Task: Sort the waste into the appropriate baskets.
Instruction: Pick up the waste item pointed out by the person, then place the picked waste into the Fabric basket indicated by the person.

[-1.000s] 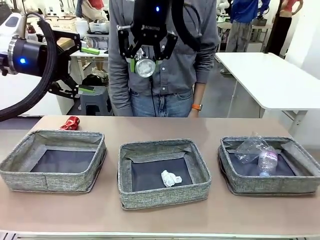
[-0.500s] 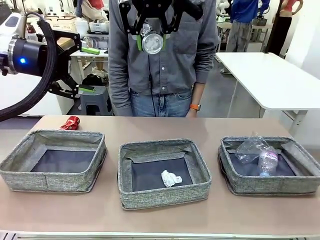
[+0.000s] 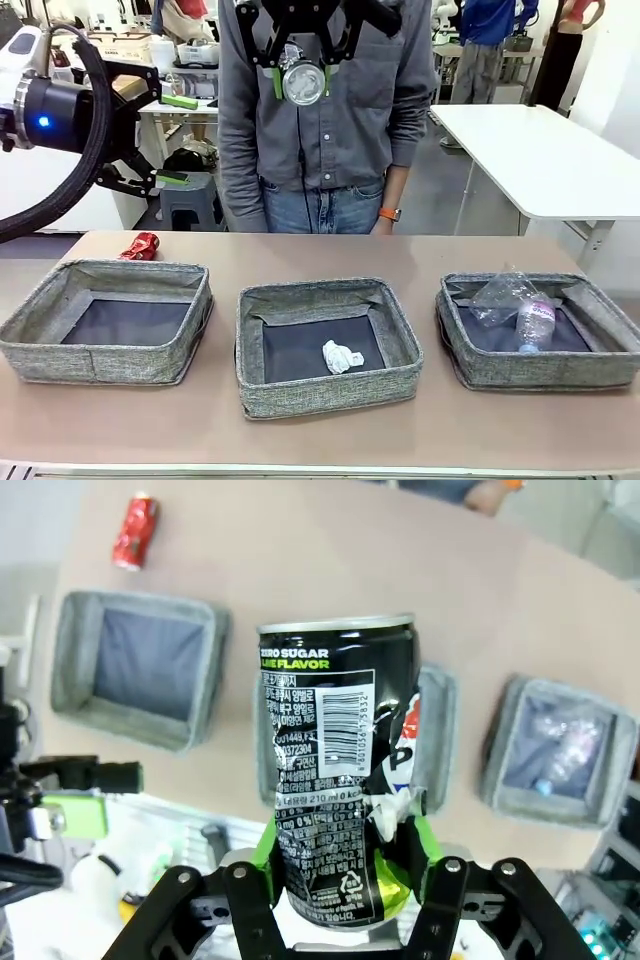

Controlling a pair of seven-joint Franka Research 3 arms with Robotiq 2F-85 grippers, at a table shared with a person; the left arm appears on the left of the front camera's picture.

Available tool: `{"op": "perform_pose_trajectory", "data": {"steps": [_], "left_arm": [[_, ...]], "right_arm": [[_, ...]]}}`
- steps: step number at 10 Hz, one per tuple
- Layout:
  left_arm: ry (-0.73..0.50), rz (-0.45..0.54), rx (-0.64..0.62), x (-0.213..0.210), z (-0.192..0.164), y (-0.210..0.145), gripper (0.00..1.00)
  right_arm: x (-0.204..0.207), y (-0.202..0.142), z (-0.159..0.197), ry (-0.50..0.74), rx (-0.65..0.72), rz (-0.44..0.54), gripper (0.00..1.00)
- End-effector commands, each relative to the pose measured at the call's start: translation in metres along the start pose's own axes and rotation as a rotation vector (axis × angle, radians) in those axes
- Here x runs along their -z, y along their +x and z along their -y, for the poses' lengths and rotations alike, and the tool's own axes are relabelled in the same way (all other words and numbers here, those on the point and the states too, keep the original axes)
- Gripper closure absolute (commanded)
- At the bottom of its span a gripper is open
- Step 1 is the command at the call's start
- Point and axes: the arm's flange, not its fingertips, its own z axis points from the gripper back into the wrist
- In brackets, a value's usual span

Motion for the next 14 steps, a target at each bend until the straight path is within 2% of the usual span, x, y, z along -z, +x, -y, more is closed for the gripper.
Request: {"op": "perform_pose_trajectory", "data": {"steps": [1, 14], "left_arm": [[-0.024, 0.009, -0.009, 0.0015, 0.0019, -0.001, 0.0], [-0.024, 0.009, -0.009, 0.0015, 0.0019, -0.001, 0.0]], "right_arm": [[-0.0006, -0.0028, 0.0013, 0.013, -0.003, -0.007, 0.47], [-0.0006, -0.0028, 0.0013, 0.013, -0.003, -0.007, 0.47]]}}
